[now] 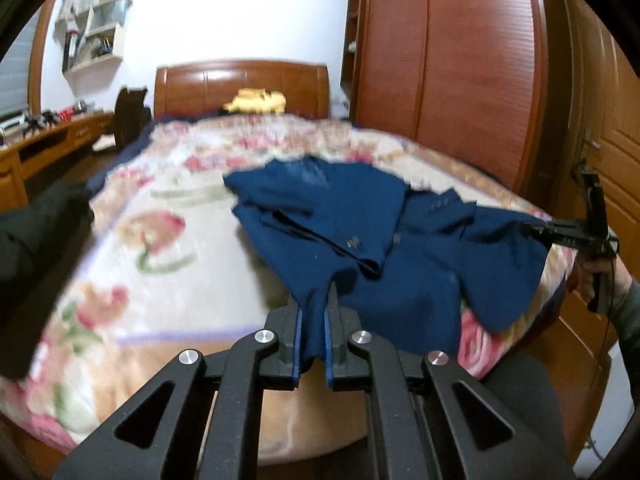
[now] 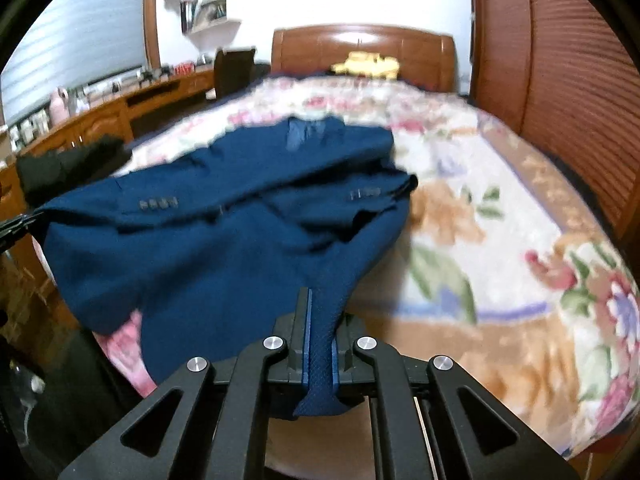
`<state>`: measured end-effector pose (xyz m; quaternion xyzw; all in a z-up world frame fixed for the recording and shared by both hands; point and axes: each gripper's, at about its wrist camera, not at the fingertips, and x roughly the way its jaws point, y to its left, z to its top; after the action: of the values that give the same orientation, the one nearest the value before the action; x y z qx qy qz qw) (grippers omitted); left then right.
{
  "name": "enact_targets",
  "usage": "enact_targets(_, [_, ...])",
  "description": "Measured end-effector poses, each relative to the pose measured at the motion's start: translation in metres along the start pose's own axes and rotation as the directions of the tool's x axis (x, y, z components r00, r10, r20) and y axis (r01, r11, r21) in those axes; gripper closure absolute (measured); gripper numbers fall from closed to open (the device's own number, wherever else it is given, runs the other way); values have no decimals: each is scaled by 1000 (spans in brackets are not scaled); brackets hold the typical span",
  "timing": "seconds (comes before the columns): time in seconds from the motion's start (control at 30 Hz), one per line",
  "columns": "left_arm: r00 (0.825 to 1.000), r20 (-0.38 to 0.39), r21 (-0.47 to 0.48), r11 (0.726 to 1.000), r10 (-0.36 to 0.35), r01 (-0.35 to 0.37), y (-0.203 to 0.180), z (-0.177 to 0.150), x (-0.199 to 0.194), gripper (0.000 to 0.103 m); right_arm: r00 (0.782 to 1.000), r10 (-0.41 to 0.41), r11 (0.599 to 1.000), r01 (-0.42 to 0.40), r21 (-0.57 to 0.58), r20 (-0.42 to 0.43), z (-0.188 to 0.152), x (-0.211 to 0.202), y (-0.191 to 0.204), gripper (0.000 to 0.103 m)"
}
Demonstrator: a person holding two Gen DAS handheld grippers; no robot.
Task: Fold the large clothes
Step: 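Close the left tool on the jacket hem while the right tool grasps it too, then lift the hem with both tools and fold it over toward the collar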
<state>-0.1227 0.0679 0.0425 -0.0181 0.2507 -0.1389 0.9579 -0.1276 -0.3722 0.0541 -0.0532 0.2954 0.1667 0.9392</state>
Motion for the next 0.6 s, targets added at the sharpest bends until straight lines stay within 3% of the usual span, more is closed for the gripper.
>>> enact_targets(0.13, [999, 47, -27, 1000, -8, 9, 4, 25, -11, 95, 996, -3, 1000, 3, 3, 86, 18, -20, 8, 97])
enact_targets(0.6, [975, 222, 73, 997, 13, -30, -16, 107, -67, 95, 957, 23, 999, -10, -48, 288, 47, -108, 37, 98])
